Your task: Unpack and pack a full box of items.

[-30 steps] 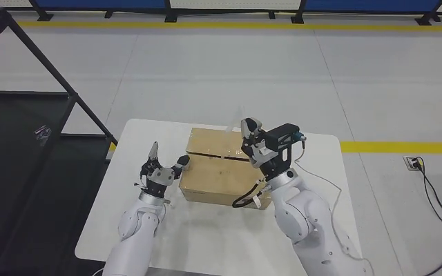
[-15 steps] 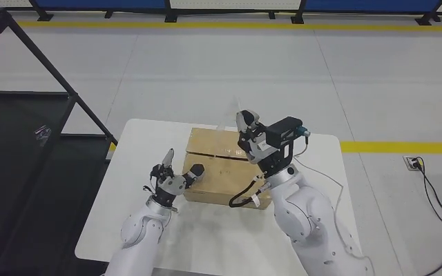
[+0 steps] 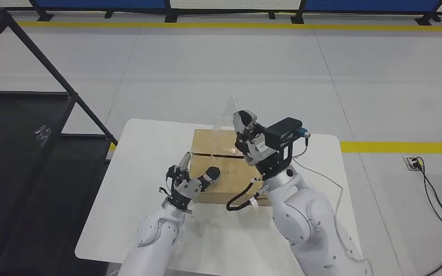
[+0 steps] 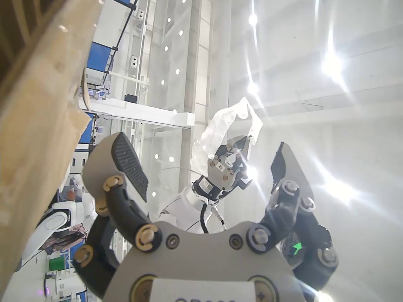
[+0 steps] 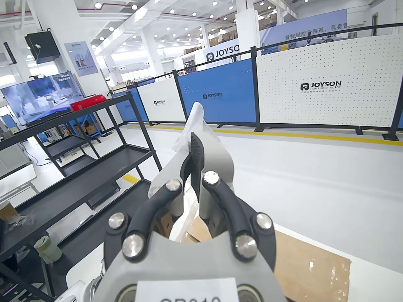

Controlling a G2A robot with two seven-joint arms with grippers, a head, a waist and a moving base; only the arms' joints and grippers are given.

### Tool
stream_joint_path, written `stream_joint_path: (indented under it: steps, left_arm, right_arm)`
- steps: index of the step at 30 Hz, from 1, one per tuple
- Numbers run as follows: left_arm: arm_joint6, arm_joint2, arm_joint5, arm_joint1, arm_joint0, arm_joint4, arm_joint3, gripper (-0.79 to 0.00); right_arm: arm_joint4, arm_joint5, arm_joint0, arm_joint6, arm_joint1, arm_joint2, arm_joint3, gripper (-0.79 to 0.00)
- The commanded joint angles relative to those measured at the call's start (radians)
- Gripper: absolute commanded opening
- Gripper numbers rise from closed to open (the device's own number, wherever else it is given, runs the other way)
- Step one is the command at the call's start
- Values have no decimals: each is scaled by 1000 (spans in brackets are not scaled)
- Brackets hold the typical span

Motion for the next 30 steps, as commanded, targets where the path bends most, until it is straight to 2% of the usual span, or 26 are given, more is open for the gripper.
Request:
stream_joint_path:
  steps: [1,2,5,10,19,21,22,24,30]
  left_arm:
    - [8,9,-6,-3,-7,-7,9,-231]
    - [11,12,-12,-5,-11,-12,14,-366]
    - [7,21,-21,-8,-15,-19,22,-440]
    - [-5,25,-29,-8,-10,-20,23,-477]
    - [-29,20,-34,-7,7,-23,5,-499]
    - [-31,18,-35,-6,8,-22,3,-536]
    - [-31,17,-36,-6,8,-24,1,-579]
    - [-33,13,-38,-5,10,-23,-4,-770]
    - [-12,-35,-63,6,16,18,-11,-785]
  right_arm:
    - [1,-2,-1,1,-1,0,1,-785]
    - [2,-3,-2,2,-1,0,2,-785]
    - [1,-4,-3,4,-2,1,2,-785]
    - [0,-1,-8,2,-5,3,-1,-785]
    - [10,0,0,6,-9,9,15,-785]
    - [10,0,3,12,-10,9,19,-785]
    - [9,1,4,14,-11,9,20,-785]
    - [12,6,6,30,-12,11,23,-785]
    - [30,29,21,123,-12,35,23,-785]
